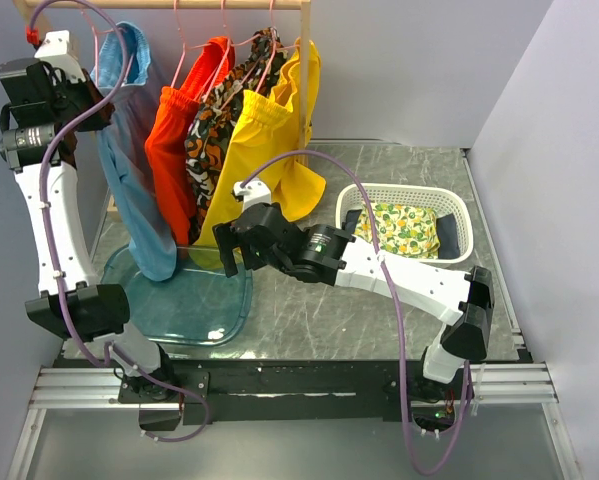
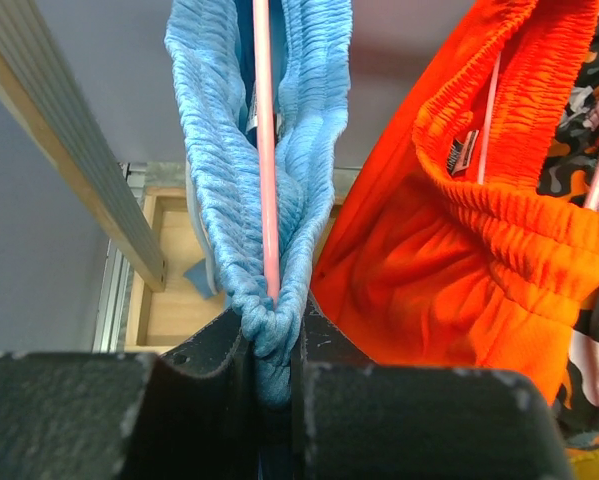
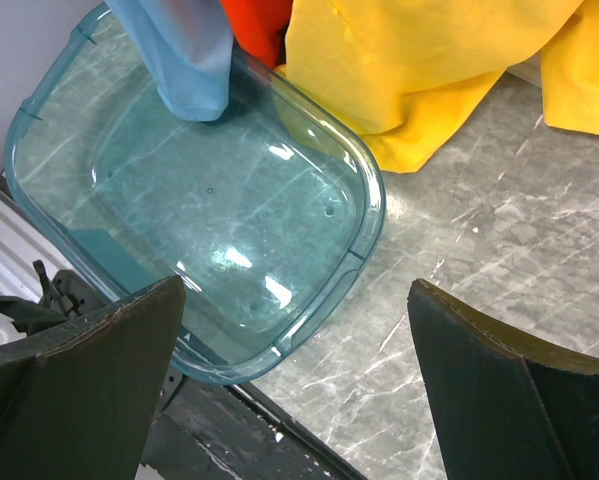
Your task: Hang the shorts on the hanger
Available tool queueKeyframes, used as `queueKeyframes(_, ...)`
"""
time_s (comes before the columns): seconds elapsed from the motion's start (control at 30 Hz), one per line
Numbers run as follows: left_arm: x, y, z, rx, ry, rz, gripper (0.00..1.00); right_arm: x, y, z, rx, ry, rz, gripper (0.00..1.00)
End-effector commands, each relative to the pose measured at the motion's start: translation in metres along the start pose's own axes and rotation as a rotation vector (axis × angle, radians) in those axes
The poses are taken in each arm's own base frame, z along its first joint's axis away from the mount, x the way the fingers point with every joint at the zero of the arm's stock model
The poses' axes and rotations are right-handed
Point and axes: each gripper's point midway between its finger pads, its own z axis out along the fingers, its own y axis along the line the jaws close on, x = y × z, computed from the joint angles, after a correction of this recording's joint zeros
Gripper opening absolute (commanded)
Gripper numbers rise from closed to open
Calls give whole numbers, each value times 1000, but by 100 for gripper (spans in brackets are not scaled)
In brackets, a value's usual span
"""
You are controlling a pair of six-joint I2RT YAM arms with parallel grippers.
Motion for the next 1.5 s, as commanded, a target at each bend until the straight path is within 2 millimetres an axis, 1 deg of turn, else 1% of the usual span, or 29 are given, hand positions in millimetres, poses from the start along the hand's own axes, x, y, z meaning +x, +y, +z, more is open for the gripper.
queueKeyframes(0.0, -40, -5, -3, 27, -150, 33, 5, -17, 0, -7, 0, -47, 1, 100)
queueKeyframes(0.1, -39, -2, -4, 1, -156, 21, 12, -17, -1, -8, -2, -51, 5, 100)
queueKeyframes(0.13, -39, 5, -5, -38, -161, 14, 15, -18, -1, -7, 0, -53, 8, 100)
queueKeyframes(0.17, -39, 8, -5, -58, -165, 0, 22, -17, -2, -7, -2, -53, 8, 100)
queueKeyframes(0.23, -38, 12, -9, -85, -174, -10, 29, -17, -1, -8, -6, -54, 9, 100)
queueKeyframes(0.3, -40, 15, -17, -122, -192, -42, 46, -17, -1, -11, -11, -54, 13, 100)
queueKeyframes(0.33, -42, 15, -20, -128, -202, -46, 96, -18, -1, -12, -13, -60, 16, 100)
queueKeyframes(0.47, -48, 19, -41, -198, -234, -115, 96, -18, -4, -19, -20, -76, 29, 100)
queueKeyframes(0.53, -48, 22, -59, -249, -259, -151, 96, -18, -5, -21, -26, -87, 38, 100)
queueKeyframes(0.57, -46, 21, -65, -259, -262, -178, 97, -14, -7, -20, -25, -81, 40, 100)
queueKeyframes(0.6, -43, 21, -79, -285, -277, -196, 96, -15, -7, -23, -32, -87, 44, 100)
queueKeyframes(0.63, -39, 20, -84, -284, -281, -211, 97, -11, -6, -23, -43, -85, 47, 100)
queueKeyframes(0.67, -37, 22, -92, -315, -294, -239, 97, -13, -6, -27, -51, -95, 54, 100)
queueKeyframes(0.7, -29, 21, -105, -331, -296, -251, 96, -12, -6, -27, -55, -96, 55, 100)
queueKeyframes(0.77, -18, 21, -113, -346, -291, -284, 96, -10, -7, -28, -62, -99, 58, 100)
queueKeyframes(0.8, -3, 19, -120, -349, -276, -297, 97, -8, -8, -28, -62, -99, 58, 100)
queueKeyframes(0.87, 17, 15, -123, -335, -250, -330, 96, -7, -10, -30, -67, -109, 63, 100)
queueKeyframes(0.9, 39, 13, -124, -332, -224, -340, 97, -6, -10, -30, -71, -112, 64, 100)
queueKeyframes(0.93, 52, 12, -124, -329, -207, -347, 97, -3, -11, -29, -69, -112, 63, 100)
queueKeyframes(0.97, 85, 16, -115, -342, -142, -372, 96, -4, -12, -31, -70, -117, 66, 100)
queueKeyframes(1.0, 94, 15, -123, -349, -142, -374, 97, -3, -11, -31, -76, -118, 66, 100)
queueKeyframes(1.07, 120, 20, -124, -384, -106, -385, 97, -1, -14, -32, -75, -123, 71, 100)
queueKeyframes(1.1, 143, 22, -124, -397, -75, -391, 96, 1, -14, -33, -79, -123, 73, 100)
queueKeyframes(1.17, 160, 28, -122, -425, -77, -399, 96, 4, -15, -33, -82, -126, 73, 100)
queueKeyframes(1.2, 181, 38, -121, -476, -51, -410, 96, 4, -16, -34, -84, -128, 74, 100)
queueKeyframes(1.27, 193, 41, -115, -492, -40, -429, 97, 4, -19, -37, -82, -137, 77, 100)
queueKeyframes(1.3, 207, 43, -109, -497, -11, -438, 97, 5, -20, -37, -80, -137, 76, 100)
queueKeyframes(1.43, 228, 46, -86, -489, 38, -481, 97, 6, -25, -41, -69, -152, 77, 100)
queueKeyframes(1.47, 238, 49, -79, -496, 69, -492, 97, 5, -27, -42, -67, -156, 79, 100)
